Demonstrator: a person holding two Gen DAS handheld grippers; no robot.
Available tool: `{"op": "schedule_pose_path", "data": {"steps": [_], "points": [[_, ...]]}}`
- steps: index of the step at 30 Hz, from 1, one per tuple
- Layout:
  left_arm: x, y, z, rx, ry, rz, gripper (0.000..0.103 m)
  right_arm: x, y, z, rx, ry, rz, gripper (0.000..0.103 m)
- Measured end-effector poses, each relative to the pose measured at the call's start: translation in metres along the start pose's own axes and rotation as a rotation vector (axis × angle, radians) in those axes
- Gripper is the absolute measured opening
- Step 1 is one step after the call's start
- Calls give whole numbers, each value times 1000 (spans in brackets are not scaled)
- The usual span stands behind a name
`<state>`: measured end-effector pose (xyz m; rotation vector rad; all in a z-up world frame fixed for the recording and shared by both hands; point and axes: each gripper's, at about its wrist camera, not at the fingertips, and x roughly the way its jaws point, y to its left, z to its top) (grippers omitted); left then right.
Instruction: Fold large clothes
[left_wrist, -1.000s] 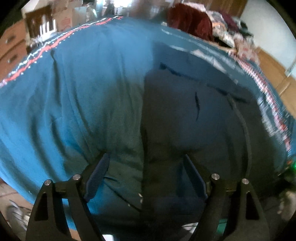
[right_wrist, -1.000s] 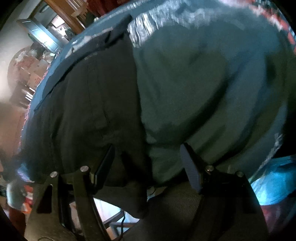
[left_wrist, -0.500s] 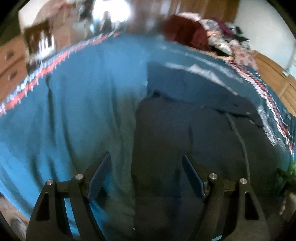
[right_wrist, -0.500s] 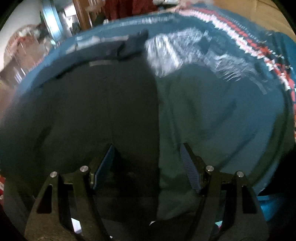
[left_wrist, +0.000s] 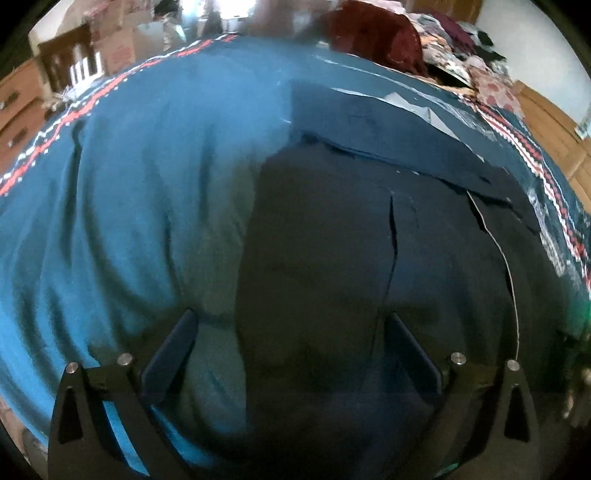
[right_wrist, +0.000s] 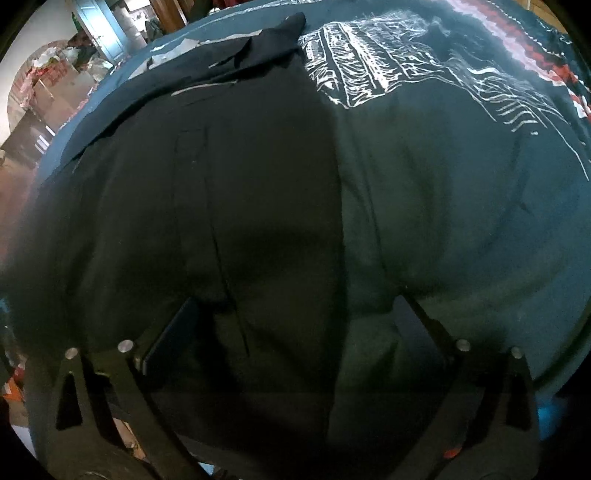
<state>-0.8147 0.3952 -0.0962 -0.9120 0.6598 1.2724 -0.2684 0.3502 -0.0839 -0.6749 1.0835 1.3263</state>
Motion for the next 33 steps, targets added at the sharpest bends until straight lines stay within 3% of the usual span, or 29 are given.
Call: {"op": "schedule_pose_path", "data": {"steps": [5,7,8,9,12,14,19,21,23,26,30,33], "points": [[-10,12,9,-26,31,-84,100,-3,1,-6,-10,-31,-5,103],[-24,25,9,-44,29,-148,87,-12,-3,-9,-1,-37,22,100],[-33,34,7,-62,32,-195,78,-20,-7,-12,19,-36,56,98],[-42,44,4,-81,32,-238,76,-29,-13,-15,43,-31,106,94],[-62,66,-16,-111,66,-376,76,-55,-28,-28,105,-46,199,95],[-64,71,-32,-102,108,-422,76,-64,-38,-40,144,-40,225,95],[-50,65,-67,-73,203,-464,71,-59,-45,-64,178,18,206,95],[-47,57,-69,-49,203,-487,65,-57,-47,-67,191,50,226,94],[-44,52,-67,-21,205,-464,65,-54,-46,-72,184,73,255,91],[-35,51,-65,-19,217,-461,52,-52,-45,-81,153,123,310,77],[-36,43,-62,28,216,-483,36,-54,-40,-80,53,175,266,70],[-29,41,-62,28,236,-476,36,-49,-37,-79,26,213,263,70]]}}
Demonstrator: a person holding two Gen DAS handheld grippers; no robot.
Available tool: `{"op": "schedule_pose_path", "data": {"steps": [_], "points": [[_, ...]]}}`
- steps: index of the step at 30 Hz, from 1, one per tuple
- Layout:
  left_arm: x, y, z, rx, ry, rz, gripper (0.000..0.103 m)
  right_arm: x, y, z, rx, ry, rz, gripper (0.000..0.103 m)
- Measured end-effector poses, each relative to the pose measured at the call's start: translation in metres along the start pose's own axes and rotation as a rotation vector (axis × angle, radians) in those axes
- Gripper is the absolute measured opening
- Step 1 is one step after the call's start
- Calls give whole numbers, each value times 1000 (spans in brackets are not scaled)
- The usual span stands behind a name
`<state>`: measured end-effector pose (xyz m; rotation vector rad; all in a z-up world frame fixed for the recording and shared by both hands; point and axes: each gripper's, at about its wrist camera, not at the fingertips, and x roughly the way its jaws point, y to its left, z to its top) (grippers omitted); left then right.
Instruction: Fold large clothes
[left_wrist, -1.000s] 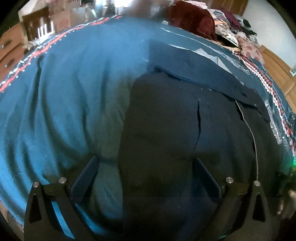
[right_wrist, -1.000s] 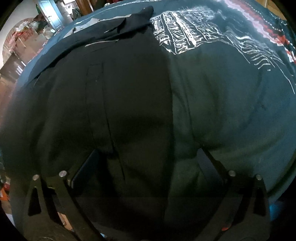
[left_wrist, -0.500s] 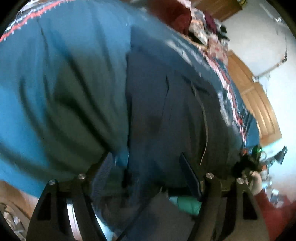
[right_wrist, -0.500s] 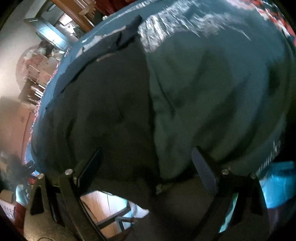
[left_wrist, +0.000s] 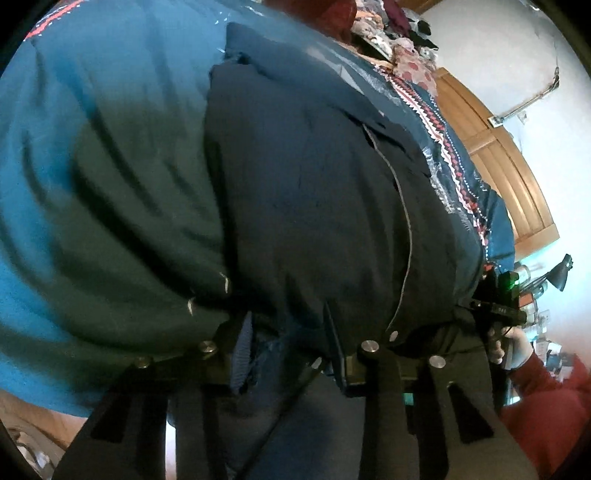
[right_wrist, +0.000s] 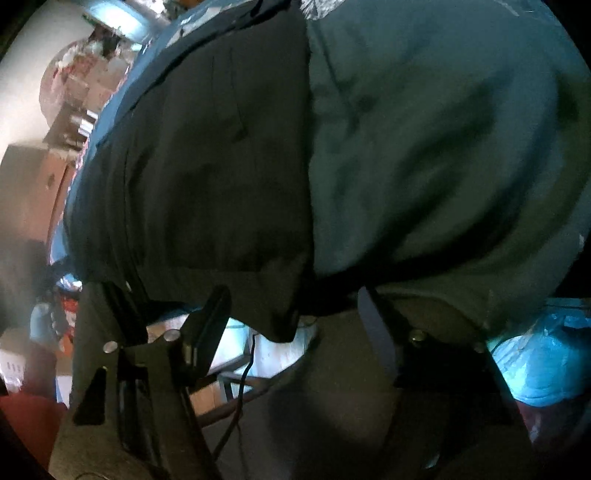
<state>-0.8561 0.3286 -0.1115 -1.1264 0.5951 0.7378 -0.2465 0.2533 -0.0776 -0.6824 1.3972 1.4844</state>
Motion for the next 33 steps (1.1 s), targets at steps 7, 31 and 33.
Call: {"op": "schedule_pose_path", "data": {"steps": [7,31,33], "points": [[4,5,-5,-15,3,-5,36,24,8,4,-37,93,6,70],[-57,-24,8,-115,-200,-302,9,-70,26,5,67,-148,360,6],[-70,-27,19,-126,-256,-347,9,-91,27,11,87,-215,416,6]]}}
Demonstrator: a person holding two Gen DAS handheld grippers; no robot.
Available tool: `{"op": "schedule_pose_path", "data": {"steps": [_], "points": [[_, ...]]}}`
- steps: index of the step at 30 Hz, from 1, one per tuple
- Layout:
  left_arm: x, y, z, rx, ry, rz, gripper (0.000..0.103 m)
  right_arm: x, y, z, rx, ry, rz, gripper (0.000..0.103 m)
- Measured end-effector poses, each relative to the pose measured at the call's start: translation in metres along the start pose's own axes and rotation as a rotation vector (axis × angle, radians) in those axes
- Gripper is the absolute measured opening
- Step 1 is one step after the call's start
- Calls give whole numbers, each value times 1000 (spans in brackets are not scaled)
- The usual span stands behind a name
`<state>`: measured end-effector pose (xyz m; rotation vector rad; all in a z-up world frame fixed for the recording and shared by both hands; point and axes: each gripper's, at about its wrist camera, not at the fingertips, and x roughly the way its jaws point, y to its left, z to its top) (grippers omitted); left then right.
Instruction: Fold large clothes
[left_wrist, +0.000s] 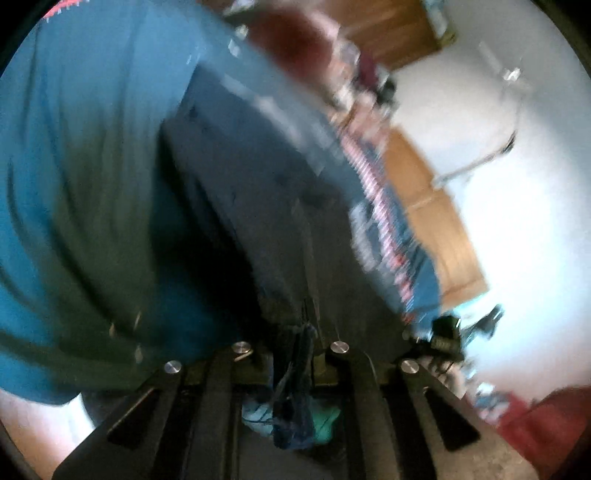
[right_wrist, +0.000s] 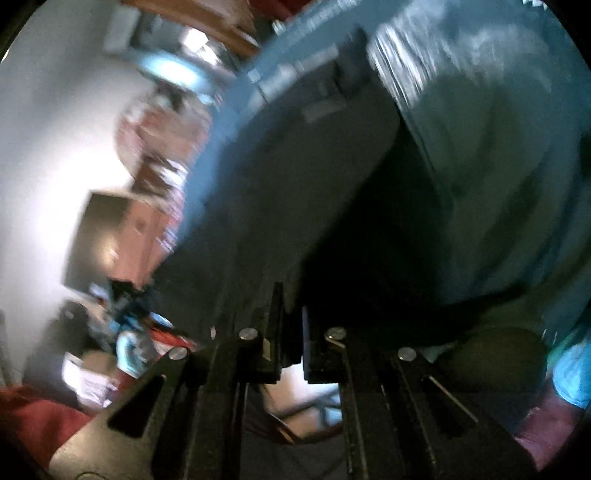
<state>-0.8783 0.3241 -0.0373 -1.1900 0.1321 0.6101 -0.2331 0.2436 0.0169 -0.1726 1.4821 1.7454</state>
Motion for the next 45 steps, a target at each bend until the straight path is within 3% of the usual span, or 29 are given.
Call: {"op": "schedule_pose_path", "data": {"steps": [6,11,17,21,23,24,26,27,29,30,31,37,42,45], "points": [[-2,-25,40,28,-81,-74,9,-20,22,34,-35,-89,38,6],[8,-40,87,73,-111,-65,9,-22,40,83,-95,-127,33,6],[44,-45,179,111,-140,-38,10,4,57,196,-150,-153,15,7],[89,-32,242,97,-138,2,10,48,59,281,-202,-128,-39,8],[125,-22,275,96,-101,35,12,75,47,320,-201,-109,-74,9],[152,-10,294,104,-83,109,17,93,36,338,-202,-107,-106,11],[198,19,316,104,-38,259,18,128,9,364,-183,-64,-159,26],[216,33,321,101,-5,310,20,146,-10,374,-156,-49,-228,36],[271,96,327,-15,130,433,22,163,-37,384,-114,-57,-296,40],[283,111,324,-42,153,433,22,169,-49,385,-86,-55,-291,41],[286,117,323,-44,128,413,20,172,-54,383,-80,-59,-287,43],[277,119,324,-47,96,342,22,208,-66,361,-167,20,-360,43],[279,108,333,-10,130,372,22,222,-69,347,-208,2,-437,43],[265,107,338,-16,93,340,22,221,-67,348,-227,19,-456,7]]}}
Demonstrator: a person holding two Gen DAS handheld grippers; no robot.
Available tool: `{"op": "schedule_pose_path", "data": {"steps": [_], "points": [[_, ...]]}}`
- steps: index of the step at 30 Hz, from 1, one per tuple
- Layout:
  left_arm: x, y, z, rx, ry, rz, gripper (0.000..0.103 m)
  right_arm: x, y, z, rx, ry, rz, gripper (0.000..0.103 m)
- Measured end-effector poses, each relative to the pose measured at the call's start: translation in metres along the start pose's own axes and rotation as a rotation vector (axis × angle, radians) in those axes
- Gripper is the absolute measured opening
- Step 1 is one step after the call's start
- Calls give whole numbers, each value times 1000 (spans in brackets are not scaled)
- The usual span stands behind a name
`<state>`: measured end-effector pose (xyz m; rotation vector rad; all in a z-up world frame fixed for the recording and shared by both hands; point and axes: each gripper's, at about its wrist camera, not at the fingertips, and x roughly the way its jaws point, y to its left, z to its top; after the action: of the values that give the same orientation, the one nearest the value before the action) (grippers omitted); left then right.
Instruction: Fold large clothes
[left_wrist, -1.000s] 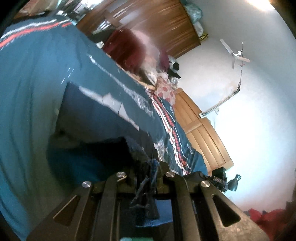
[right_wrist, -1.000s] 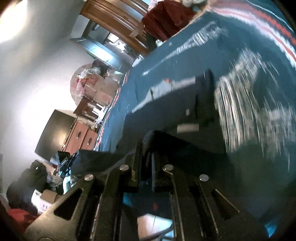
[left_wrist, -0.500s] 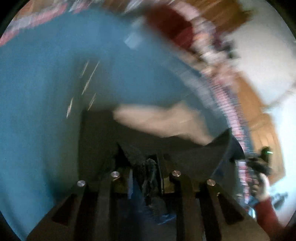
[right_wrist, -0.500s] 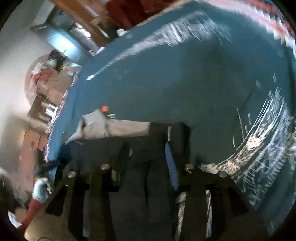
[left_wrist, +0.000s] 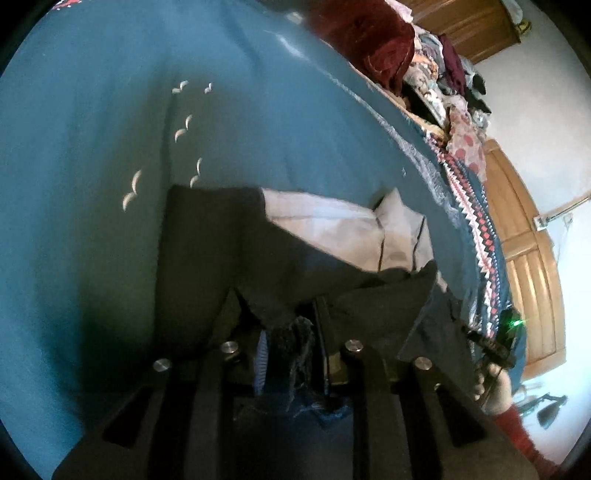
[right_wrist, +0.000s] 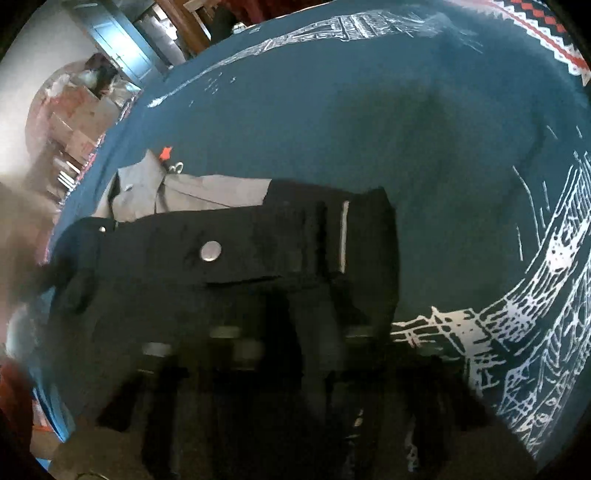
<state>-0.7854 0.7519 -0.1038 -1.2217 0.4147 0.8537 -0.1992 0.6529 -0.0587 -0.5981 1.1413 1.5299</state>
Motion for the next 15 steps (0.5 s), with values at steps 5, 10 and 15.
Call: {"op": "schedule_pose_path", "data": {"steps": [5,10,15], "points": [[-48,-8,4,64,-177,47,28,-7,-7,-5,-1,-4,-1,3],[-98,31,-2,-79,-326,116,54,-17,-5,-9,10,-30,-45,7],[-105,29,-50,29,-234,154,55,-40,37,-7,-126,-110,-137,10]]}}
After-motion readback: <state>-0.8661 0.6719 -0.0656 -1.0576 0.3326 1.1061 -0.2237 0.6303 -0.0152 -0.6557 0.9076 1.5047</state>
